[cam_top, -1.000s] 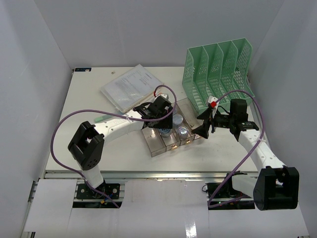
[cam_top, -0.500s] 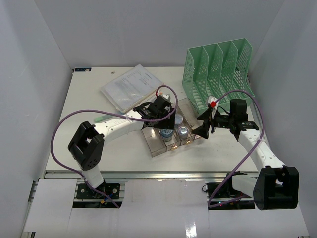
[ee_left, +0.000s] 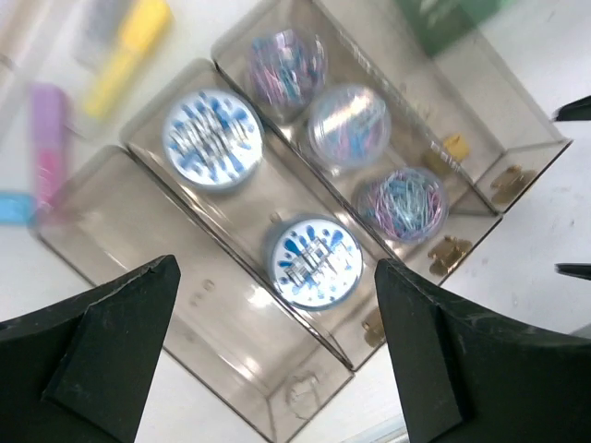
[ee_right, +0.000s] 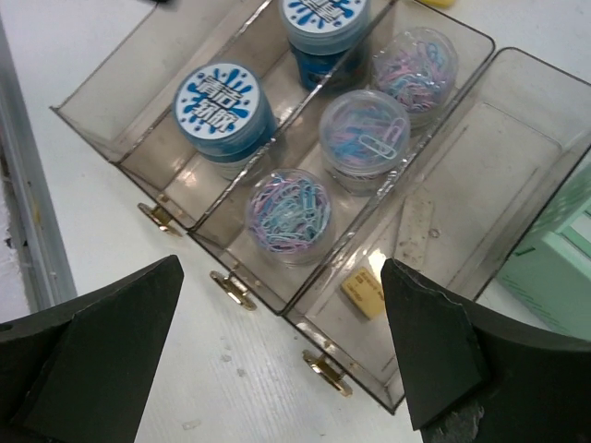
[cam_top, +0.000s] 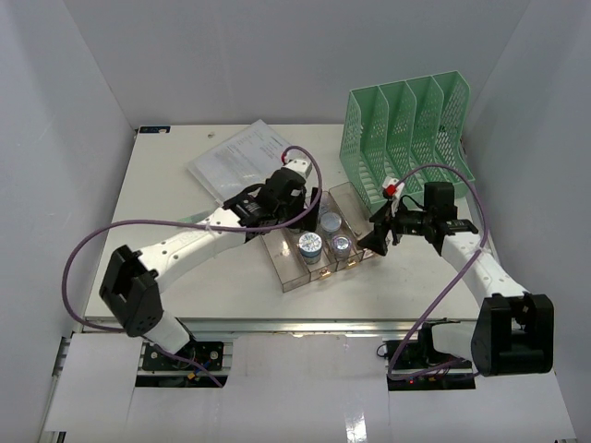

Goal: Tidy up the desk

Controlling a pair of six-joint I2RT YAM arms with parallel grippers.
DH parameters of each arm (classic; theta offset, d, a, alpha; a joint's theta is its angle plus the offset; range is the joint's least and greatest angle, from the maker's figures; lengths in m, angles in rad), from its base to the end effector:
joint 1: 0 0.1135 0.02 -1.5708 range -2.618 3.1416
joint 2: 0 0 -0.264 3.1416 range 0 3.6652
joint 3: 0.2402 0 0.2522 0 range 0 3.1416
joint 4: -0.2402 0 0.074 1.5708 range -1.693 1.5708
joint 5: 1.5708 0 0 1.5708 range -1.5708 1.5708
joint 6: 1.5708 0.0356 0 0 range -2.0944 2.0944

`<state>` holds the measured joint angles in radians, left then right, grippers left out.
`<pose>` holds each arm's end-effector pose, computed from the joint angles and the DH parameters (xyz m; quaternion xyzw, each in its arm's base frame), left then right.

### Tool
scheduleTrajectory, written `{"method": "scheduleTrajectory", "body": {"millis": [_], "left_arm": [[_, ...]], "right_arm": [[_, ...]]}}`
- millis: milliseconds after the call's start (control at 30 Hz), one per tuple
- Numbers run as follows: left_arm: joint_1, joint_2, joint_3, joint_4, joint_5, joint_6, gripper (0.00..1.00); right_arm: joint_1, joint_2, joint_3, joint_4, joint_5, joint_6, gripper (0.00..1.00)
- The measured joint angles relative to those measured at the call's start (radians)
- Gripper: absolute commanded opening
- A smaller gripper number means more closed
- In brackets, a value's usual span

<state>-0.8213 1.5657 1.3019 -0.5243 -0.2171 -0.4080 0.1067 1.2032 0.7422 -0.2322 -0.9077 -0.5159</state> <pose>0.2423 -0.2491 0.2944 0.1481 0.9079 -0.1369 0.3675 0.2406 0.0540 0.2433 -0.4265 0.7175 0.3110 0.4545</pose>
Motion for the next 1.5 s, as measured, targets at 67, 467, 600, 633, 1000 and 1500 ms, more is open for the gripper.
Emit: {"method": "scheduleTrajectory", "body": {"millis": [67, 467, 600, 633, 1000, 1500], "left_arm": [[0.026, -0.087, -0.029, 0.024, -0.025, 0.043, 0.98], [0.26, -0.516, -0.497, 0.196, -0.118, 0.219, 0.98], [0.262, -0.611, -0.585, 0.192, -0.131, 0.239, 0.98], [0.262, -0.634, -0.59, 0.198, -0.136, 0.242, 0.98], [0.264, -0.751, -0.602, 0.247, -0.185, 0.26, 0.98], [0.268, -0.751, -0.606, 0.247, -0.191, 0.262, 0.98]], "right_arm": [[0.018, 0.065, 0.07, -0.04, 0.047, -0.003, 0.95], [0.346, 0.549, 0.701, -0.15, 0.462, 0.148, 0.74], [0.394, 0.781, 0.932, -0.108, 0.583, 0.264, 0.69], [0.399, 0.813, 0.951, -0.109, 0.601, 0.285, 0.68], [0.403, 0.964, 0.989, -0.101, 0.695, 0.393, 0.54], [0.401, 0.749, 0.692, -0.026, 0.691, 0.372, 0.52]]}}
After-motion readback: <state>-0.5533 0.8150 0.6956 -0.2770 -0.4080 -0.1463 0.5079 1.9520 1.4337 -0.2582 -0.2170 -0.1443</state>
